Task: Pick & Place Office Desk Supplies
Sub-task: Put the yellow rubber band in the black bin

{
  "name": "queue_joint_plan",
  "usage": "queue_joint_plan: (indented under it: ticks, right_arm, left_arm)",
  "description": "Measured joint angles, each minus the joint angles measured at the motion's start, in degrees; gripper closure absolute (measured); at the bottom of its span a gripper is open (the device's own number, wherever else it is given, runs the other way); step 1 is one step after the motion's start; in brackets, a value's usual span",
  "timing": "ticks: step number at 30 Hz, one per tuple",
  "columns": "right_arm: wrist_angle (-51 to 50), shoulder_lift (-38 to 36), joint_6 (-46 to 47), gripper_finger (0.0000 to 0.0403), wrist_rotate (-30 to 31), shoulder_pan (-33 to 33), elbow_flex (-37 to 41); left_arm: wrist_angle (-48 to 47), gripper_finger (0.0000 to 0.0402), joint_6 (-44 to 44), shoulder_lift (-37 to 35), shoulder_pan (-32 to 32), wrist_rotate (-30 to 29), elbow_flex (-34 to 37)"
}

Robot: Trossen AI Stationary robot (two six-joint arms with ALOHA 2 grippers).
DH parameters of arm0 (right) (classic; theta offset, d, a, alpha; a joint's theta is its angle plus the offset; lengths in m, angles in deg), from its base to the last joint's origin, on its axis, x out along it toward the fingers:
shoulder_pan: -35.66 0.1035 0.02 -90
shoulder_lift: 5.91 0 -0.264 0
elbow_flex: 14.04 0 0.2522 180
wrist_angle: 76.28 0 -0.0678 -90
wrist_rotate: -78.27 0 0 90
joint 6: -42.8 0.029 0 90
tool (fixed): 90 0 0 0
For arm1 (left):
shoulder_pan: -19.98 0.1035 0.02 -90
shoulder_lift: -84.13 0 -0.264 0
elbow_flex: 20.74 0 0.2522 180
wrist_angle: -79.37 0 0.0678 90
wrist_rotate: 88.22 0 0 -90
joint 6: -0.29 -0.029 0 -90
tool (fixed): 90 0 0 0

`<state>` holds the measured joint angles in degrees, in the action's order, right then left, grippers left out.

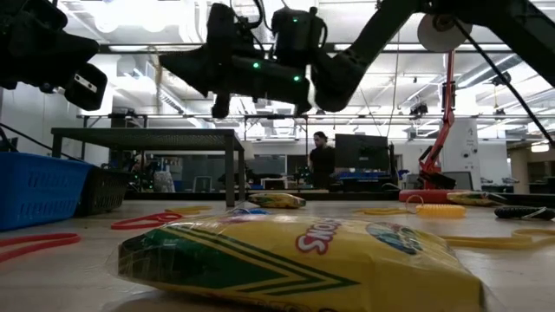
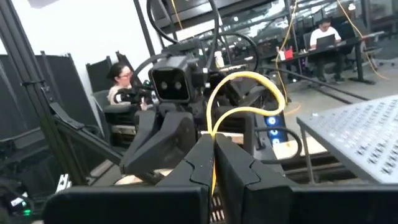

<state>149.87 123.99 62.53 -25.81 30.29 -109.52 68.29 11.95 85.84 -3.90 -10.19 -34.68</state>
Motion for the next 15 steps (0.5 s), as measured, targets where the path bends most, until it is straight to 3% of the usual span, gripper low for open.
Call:
queue_joint_plan:
  ticks: [7,15]
  right_arm:
    - [0.3,4.2,1.3,0.0394,-2.7,0.2,-5.5]
    - [0.2,4.8,0.4,0.0394,-3.0,0.3,-5.2]
  left_arm:
    - [0.0,0.0387,0.0,0.0,0.0,0.0,0.0]
    - [0.0,0.0387,0.0,0.0,0.0,0.0,0.0]
